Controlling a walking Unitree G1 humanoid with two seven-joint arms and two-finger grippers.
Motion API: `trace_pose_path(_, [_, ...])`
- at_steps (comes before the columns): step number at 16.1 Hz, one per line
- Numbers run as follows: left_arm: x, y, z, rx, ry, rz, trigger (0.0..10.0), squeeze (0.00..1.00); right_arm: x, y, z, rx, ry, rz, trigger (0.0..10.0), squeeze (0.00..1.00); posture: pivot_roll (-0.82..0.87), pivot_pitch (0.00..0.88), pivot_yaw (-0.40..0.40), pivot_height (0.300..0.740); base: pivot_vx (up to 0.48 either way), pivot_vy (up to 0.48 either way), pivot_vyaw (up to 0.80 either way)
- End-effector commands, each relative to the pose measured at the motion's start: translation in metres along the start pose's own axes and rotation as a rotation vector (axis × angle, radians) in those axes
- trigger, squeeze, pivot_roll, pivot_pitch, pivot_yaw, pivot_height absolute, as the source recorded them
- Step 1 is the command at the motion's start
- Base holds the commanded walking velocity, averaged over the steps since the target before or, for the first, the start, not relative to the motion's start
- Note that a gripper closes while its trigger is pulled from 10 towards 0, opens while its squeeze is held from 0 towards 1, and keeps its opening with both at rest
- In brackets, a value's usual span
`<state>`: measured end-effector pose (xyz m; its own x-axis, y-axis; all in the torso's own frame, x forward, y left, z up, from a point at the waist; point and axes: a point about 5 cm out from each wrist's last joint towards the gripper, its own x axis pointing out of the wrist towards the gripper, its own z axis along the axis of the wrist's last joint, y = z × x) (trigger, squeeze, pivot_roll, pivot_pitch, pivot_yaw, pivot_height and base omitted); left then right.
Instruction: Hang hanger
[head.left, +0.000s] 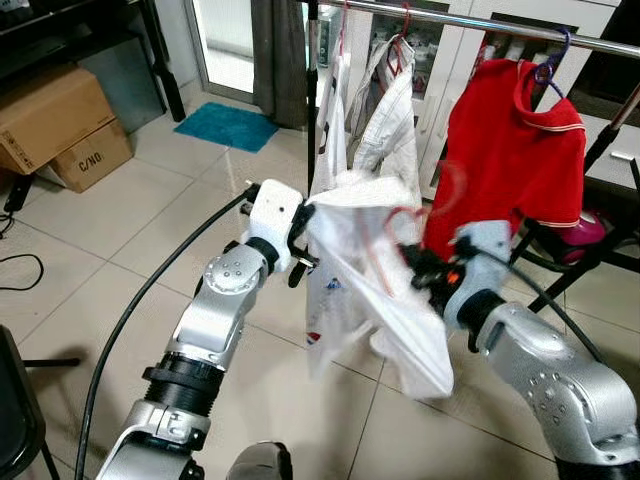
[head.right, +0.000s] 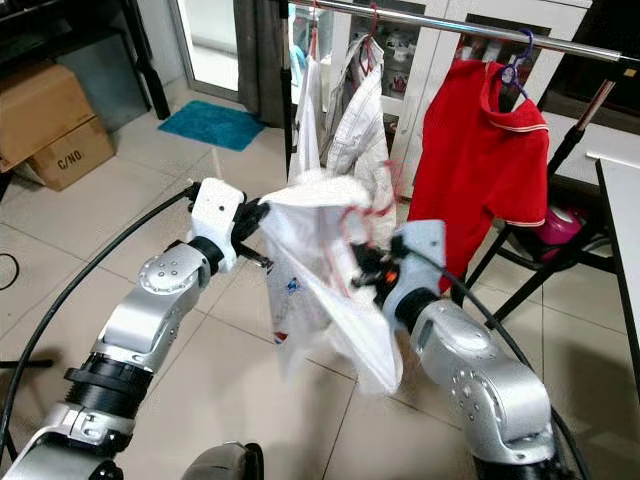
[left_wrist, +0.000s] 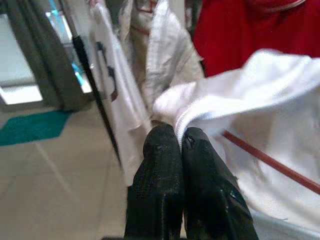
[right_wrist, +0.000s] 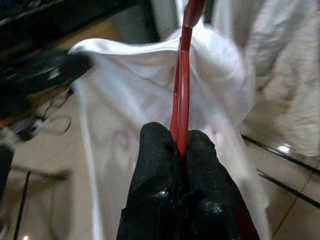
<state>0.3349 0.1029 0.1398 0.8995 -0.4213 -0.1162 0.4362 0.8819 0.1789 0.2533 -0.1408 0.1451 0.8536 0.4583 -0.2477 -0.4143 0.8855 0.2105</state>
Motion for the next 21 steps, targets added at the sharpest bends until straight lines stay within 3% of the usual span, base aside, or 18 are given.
trace_pose_path(1, [0.003, 0.006, 0.008, 0.025, -0.019, 0.043, 0.0, 0.0, -0.005, 0.006, 0.002, -0.035, 0.02, 0.064, 10.0, 0.0, 0.02, 0.024, 0.002, 0.74, 0.0, 0.0, 0.0])
trace_pose_path(4, [0.006, 0.006, 0.01, 0.025, -0.03, 0.06, 0.0, 0.0, -0.012, 0.01, -0.006, -0.072, 0.132, 0.136, 10.0, 0.0, 0.01, 0.019, 0.006, 0.74, 0.0, 0.0, 0.0])
trace_pose_path(7, [0.008, 0.007, 0.014, 0.037, -0.044, 0.072, 0.0, 0.0, -0.019, -0.003, -0.027, -0.072, 0.317, 0.063, 10.0, 0.0, 0.01, 0.014, 0.004, 0.74, 0.0, 0.0, 0.0])
trace_pose_path(8, [0.008, 0.007, 0.014, 0.042, -0.045, 0.06, 0.0, 0.0, -0.022, -0.005, -0.033, -0.134, 0.383, 0.059, 10.0, 0.0, 0.01, 0.012, 0.004, 0.74, 0.0, 0.0, 0.0])
trace_pose_path(10, [0.008, -0.01, 0.013, 0.046, -0.046, -0.064, 0.0, 0.0, -0.023, -0.01, -0.034, -0.208, 0.433, 0.026, 10.0, 0.0, 0.01, 0.006, 0.003, 0.74, 0.0, 0.0, 0.0])
trace_pose_path(12, [0.007, -0.021, 0.009, 0.056, -0.029, -0.129, 0.0, 0.0, -0.019, -0.008, -0.026, -0.098, 0.37, 0.023, 10.0, 0.0, 0.01, 0.003, 0.002, 0.74, 0.0, 0.0, 0.0])
trace_pose_path(13, [0.006, -0.023, 0.007, 0.063, -0.021, -0.13, 0.0, 0.0, -0.018, -0.008, -0.024, -0.103, 0.357, 0.022, 10.0, 0.0, 0.01, 0.001, 0.003, 0.74, 0.0, 0.0, 0.0])
trace_pose_path(16, [0.006, -0.017, 0.002, 0.085, 0.01, -0.076, 0.0, 0.0, -0.015, -0.005, -0.007, 0.019, 0.202, 0.043, 10.0, 0.0, 0.01, 0.0, 0.002, 0.74, 0.0, 0.0, 0.0])
trace_pose_path(17, [0.006, -0.01, 0.0, 0.099, 0.024, -0.037, 0.0, 0.0, -0.015, -0.006, -0.005, 0.042, 0.202, 0.041, 10.0, 0.0, 0.01, 0.0, 0.003, 0.74, 0.0, 0.0, 0.0])
trace_pose_path(19, [0.006, -0.006, 0.001, 0.101, 0.021, -0.024, 0.0, 0.0, -0.018, -0.01, -0.014, -0.053, 0.29, 0.02, 10.0, 0.0, 0.01, 0.003, -0.002, 0.74, 0.0, 0.0, 0.0])
trace_pose_path(20, [0.006, -0.007, 0.003, 0.097, 0.013, -0.033, 0.0, 0.0, -0.018, -0.01, -0.017, -0.008, 0.299, 0.025, 10.0, 0.0, 0.02, 0.005, -0.003, 0.74, 0.0, 0.0, 0.0])
trace_pose_path(21, [0.006, -0.007, 0.003, 0.099, 0.01, -0.038, 0.0, 0.0, -0.019, -0.013, -0.02, -0.112, 0.349, -0.002, 10.0, 0.0, 0.02, 0.007, -0.006, 0.74, 0.0, 0.0, 0.0])
